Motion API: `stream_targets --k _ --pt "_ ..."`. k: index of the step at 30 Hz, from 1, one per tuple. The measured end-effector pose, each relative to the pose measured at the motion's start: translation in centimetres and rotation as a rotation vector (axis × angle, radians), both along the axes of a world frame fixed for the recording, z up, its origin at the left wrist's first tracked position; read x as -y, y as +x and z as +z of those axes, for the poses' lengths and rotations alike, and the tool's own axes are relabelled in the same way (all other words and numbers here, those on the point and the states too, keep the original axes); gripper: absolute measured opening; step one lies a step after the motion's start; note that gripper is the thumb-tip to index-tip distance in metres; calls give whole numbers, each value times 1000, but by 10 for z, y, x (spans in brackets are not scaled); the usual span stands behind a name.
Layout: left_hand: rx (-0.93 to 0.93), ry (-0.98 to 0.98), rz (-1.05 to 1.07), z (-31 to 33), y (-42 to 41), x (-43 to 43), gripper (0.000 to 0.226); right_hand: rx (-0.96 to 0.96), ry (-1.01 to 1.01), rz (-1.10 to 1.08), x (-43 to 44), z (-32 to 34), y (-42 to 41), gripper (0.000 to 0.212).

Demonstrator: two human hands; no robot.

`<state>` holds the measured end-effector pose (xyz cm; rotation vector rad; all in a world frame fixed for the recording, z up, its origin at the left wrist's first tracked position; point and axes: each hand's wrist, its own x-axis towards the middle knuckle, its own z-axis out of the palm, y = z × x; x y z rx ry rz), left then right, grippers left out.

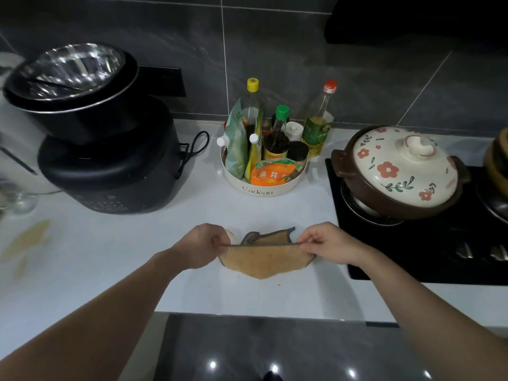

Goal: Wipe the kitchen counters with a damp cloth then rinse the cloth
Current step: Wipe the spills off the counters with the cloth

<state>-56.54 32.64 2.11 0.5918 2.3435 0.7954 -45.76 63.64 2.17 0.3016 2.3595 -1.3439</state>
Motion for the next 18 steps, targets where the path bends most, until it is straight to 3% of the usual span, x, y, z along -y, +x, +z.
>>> stream_targets --k 4,7,10,13,15,18 --pt "-103 -60 209 -18 -11 -38 17 -136 89 -235 -3 -27 -31 17" --pt "-240 -168 186 -32 -5 -60 44 -142 285 -317 2 -42 -44 27" --pt "-316 -232 -94 -43 16 -60 46 -137 519 -133 17 -45 -31 22" --pt "-436 -350 -387 -58 36 -46 44 -202 585 203 22 -55 -6 29" --pt "-489 -322 -402 -68 41 -38 35 -257 599 351 18 -64 5 18" --pt "-560 -234 -382 -75 35 -32 31 -321 640 392 12 -66 5 9"
